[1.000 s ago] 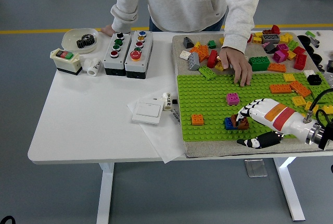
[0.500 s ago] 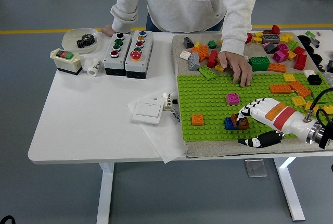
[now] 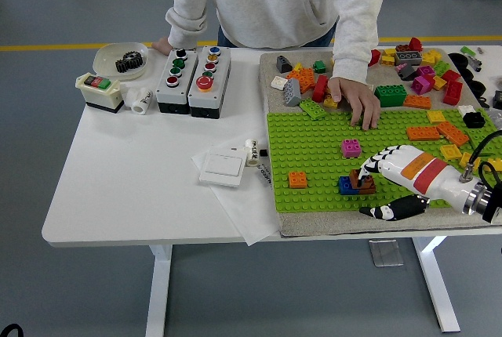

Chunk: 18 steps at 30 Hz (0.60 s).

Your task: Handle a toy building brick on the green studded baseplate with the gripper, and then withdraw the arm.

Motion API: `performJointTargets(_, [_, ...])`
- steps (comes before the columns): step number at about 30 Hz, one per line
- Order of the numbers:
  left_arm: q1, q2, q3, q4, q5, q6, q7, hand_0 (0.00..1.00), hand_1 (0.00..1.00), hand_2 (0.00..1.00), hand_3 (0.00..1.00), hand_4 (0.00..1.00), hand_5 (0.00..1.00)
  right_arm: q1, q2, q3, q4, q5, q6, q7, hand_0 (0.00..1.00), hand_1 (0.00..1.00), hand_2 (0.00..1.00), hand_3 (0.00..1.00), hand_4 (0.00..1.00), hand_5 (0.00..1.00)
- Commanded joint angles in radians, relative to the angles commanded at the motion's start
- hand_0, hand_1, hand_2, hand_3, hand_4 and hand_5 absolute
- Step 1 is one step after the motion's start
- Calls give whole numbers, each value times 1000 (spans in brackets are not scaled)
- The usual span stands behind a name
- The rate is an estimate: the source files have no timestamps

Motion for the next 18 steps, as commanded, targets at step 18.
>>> performJointTargets(18, [10,0,-9,-1,17,-5,1,732,731,741,596,660,599,31,31,34,-112,90,-45,46,715,673,732,770,998,461])
